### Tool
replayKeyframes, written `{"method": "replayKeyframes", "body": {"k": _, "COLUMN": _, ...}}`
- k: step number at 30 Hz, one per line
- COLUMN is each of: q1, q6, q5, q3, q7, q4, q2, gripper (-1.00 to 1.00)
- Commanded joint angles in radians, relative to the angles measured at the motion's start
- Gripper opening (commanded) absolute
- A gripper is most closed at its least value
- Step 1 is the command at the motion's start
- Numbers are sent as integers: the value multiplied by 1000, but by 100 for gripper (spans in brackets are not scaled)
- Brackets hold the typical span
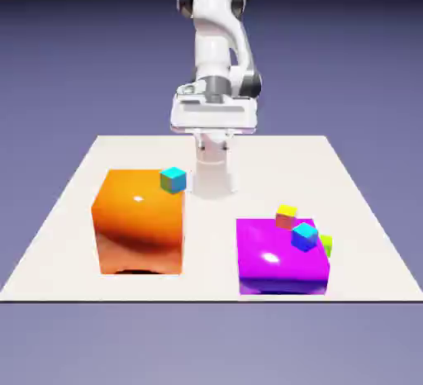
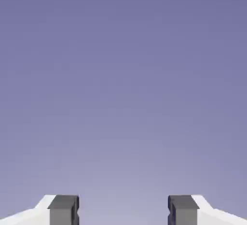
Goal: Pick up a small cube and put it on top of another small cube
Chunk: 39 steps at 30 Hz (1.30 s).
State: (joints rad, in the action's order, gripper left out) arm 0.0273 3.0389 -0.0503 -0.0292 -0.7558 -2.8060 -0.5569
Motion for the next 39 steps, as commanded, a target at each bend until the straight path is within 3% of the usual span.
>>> {"method": "replayKeyframes", "body": {"k": 1, "q1": 8, "q6": -31, "q5": -35, "q3": -29, "q7": -7, "q4": 23, "q2": 36, "gripper": 0}}
{"method": "replayKeyframes", "body": {"k": 21, "q1": 148, "q6": -660, "q5": -679, "q3": -592, "q7": -122, "q4": 489, "q2": 761, "gripper": 0}}
{"method": "replayKeyframes", "body": {"k": 37, "q1": 98, "q6": -1322, "q5": -703, "q3": -796, "q7": -54, "q4": 912, "q2": 1331, "gripper": 0}}
{"method": "replayKeyframes", "body": {"k": 39, "q1": 95, "q6": -1278, "q5": -736, "q3": -769, "q7": -72, "q4": 887, "q2": 1359, "gripper": 0}}
